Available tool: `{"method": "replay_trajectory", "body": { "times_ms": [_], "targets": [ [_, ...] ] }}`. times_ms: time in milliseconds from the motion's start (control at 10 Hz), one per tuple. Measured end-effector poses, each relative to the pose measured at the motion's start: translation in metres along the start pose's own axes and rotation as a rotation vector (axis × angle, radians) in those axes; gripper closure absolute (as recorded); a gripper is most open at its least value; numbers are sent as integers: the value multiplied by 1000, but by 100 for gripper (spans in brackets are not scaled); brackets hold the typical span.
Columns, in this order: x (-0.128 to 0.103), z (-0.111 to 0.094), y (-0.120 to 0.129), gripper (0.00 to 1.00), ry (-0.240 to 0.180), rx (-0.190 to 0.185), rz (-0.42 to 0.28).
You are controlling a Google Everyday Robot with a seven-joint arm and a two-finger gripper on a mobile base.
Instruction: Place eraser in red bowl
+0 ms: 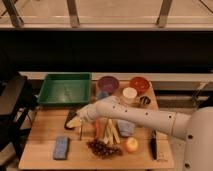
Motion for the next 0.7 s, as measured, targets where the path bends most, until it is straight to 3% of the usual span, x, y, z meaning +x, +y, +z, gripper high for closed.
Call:
{"method": "replay_trajectory", "body": {
  "times_ms": [700],
  "targets": [
    [5, 25, -6, 35, 30, -35, 35]
  ]
}}
